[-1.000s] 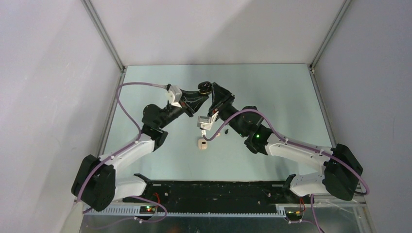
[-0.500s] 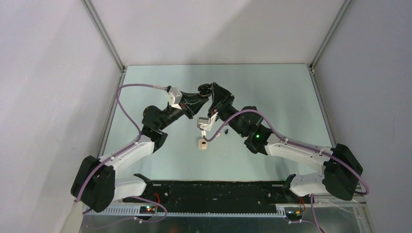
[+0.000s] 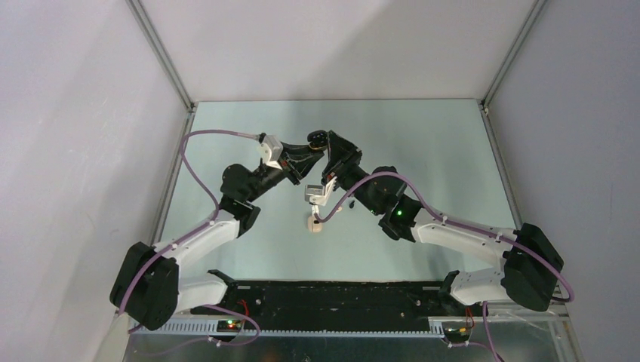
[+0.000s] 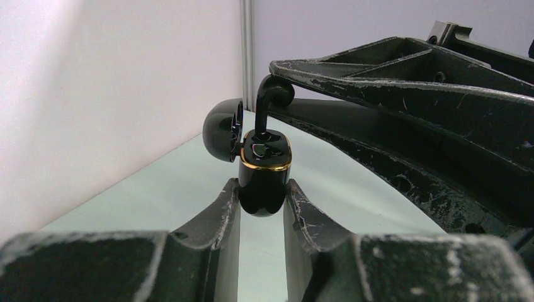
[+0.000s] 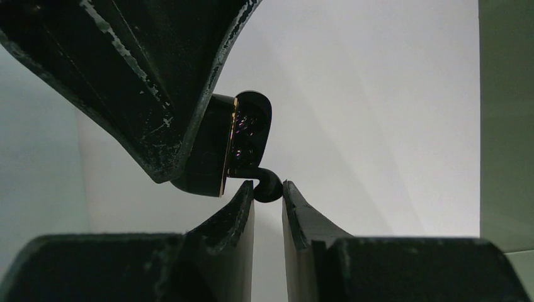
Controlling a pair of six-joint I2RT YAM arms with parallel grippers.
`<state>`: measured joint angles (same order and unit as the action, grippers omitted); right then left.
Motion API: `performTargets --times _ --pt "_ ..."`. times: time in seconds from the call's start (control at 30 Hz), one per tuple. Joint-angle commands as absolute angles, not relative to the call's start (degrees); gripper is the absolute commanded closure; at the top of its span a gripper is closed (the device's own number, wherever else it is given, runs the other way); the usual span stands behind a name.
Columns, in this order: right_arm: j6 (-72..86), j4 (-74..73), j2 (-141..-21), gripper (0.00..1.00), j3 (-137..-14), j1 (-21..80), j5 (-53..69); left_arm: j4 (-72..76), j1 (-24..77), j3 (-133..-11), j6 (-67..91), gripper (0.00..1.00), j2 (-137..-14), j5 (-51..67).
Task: Insert the wireless bluetooth earbuds into the charging case
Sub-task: Insert the right earbud into the right side groove of the charging case.
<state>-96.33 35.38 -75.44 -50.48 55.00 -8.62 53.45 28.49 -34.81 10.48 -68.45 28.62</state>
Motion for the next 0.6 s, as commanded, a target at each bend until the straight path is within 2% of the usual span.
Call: performTargets --times 0.0,0.57 --pt "-97.6 34.1 -74.9 1.0 -50.8 55.8 -10.1 56.6 29.0 -34.7 11.0 1.0 -65.9 27.8" --pt "-100.0 31.3 -74.3 1.0 -50.8 56.8 -12.9 56.4 29.1 -34.4 12.3 1.0 -65.6 26.4"
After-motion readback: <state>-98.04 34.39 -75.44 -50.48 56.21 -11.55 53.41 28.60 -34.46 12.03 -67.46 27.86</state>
